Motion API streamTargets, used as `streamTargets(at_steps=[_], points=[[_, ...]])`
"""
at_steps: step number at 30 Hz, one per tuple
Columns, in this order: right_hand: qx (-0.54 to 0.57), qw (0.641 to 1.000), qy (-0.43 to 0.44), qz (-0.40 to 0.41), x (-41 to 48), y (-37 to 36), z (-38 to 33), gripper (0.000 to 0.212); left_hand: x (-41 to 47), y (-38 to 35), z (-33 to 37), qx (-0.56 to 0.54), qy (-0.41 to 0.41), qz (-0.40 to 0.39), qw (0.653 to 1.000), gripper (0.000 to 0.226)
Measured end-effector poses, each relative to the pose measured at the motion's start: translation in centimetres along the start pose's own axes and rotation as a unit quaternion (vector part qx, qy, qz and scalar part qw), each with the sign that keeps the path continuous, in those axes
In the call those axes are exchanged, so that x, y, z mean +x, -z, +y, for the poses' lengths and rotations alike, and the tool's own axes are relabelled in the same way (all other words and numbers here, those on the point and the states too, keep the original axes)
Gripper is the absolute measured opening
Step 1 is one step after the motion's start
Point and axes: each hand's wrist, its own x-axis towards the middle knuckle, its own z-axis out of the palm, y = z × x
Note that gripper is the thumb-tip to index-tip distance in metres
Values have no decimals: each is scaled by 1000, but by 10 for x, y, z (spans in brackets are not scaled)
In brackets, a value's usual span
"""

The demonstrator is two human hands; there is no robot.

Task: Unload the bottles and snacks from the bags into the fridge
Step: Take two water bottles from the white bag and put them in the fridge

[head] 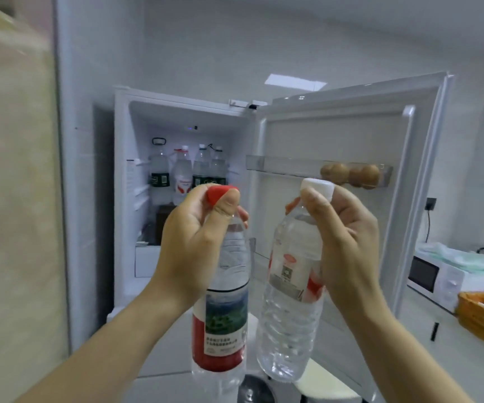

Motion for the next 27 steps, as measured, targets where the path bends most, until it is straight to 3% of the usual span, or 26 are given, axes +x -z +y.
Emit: streamTargets(at_steps=[8,27], points=[[74,997,-23,-15,22,-71,51,23,39,45,-43,24,-2,29,999,30],[86,995,-48,1,105,-210,185,23,166,120,-189,50,-5,36,998,28]])
